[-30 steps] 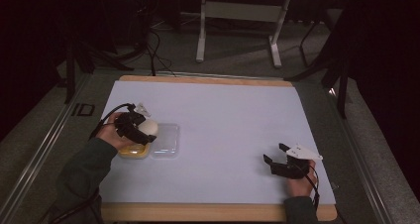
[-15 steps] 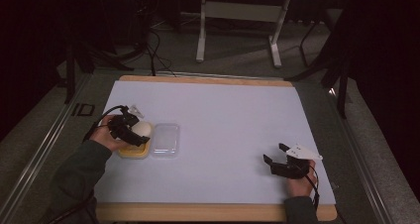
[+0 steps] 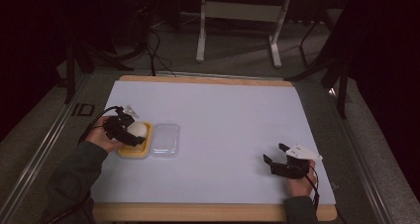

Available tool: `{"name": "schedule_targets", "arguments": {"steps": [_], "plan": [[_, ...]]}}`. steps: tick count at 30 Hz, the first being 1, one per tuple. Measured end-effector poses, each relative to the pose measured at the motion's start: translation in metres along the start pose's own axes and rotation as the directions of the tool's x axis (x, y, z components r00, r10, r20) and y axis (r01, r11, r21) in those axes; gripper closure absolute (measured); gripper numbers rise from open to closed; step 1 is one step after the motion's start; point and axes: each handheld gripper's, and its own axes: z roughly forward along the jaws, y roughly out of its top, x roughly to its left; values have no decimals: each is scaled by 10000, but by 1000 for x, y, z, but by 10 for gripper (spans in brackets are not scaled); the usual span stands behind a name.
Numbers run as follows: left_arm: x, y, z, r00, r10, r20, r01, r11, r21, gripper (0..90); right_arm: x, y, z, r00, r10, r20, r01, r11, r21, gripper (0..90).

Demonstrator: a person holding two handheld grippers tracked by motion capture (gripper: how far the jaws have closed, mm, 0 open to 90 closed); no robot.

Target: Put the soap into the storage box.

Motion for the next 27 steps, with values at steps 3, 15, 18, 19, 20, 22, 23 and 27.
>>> {"name": "schedule_targets", "arguments": {"steps": [3, 15, 18, 19, 20, 22, 23, 27], "plan": [[3, -2, 3, 9999, 3, 132, -3, 10000, 57, 250, 0, 0, 0, 10000, -18, -3, 18, 10000, 0, 212], [9, -12, 6, 9982, -471, 380, 488, 9978, -457, 68, 0, 0, 0, 10000, -62, -27, 62, 10000, 30, 212], [10, -13, 3, 9980, -513, 365, 534, 9967, -609, 68, 0, 0, 0, 10000, -67, -11, 67, 10000, 26, 213], [10, -13, 2, 9979, -513, 383, 537, 9965, -646, 68, 0, 0, 0, 10000, -65, -16, 65, 10000, 26, 213], [10, -13, 0, 9980, -466, 417, 494, 9964, -687, 68, 0, 0, 0, 10000, -73, -15, 73, 10000, 24, 213], [8, -12, -3, 9983, -449, 365, 477, 9957, -798, 68, 0, 0, 0, 10000, -80, -11, 80, 10000, 30, 213], [8, -11, -3, 9984, -443, 359, 471, 9955, -818, 68, 0, 0, 0, 10000, -80, -7, 80, 10000, 31, 213], [4, -8, -5, 9992, -353, 181, 369, 9948, -950, 72, 0, 0, 1, 10000, -59, -15, 59, 10000, 54, 212]]}}
